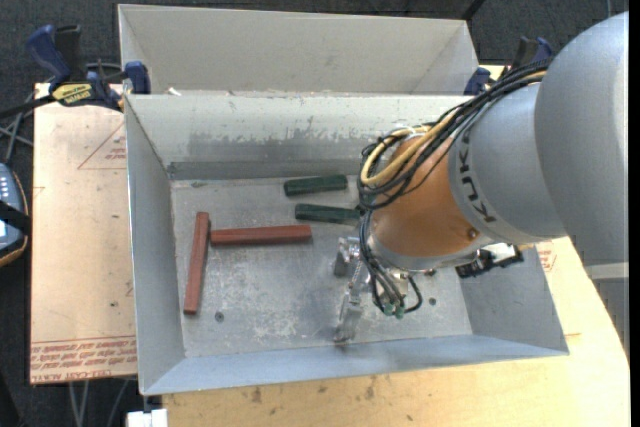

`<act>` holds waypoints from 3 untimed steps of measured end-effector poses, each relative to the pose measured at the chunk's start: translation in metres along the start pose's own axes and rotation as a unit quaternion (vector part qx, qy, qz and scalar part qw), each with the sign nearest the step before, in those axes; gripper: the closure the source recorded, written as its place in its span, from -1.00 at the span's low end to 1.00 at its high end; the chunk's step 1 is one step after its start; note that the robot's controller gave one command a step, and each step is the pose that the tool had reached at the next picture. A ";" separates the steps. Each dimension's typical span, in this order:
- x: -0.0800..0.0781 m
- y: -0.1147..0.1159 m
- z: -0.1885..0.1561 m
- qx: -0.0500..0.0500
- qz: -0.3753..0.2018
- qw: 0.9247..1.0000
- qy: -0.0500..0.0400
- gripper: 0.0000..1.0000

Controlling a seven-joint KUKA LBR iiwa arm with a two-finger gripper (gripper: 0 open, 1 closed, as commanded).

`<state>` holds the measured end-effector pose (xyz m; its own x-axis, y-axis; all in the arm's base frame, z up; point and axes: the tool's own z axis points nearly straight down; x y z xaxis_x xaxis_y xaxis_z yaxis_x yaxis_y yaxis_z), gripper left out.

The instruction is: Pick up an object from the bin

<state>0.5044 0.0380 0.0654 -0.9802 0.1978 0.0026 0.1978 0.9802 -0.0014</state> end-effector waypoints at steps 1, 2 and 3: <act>0.009 0.011 -0.002 -0.001 0.013 1.000 0.000 -1.00; -0.001 0.013 -0.005 -0.002 -0.072 0.997 -0.001 -1.00; -0.018 -0.037 -0.005 -0.002 -0.157 0.988 -0.002 -1.00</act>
Offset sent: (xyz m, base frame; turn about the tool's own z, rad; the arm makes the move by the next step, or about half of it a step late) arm 0.0142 -0.0087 0.0075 -0.2941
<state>0.5149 -0.0023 0.0706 -0.9933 -0.1153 -0.0021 -0.1153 0.9933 0.0023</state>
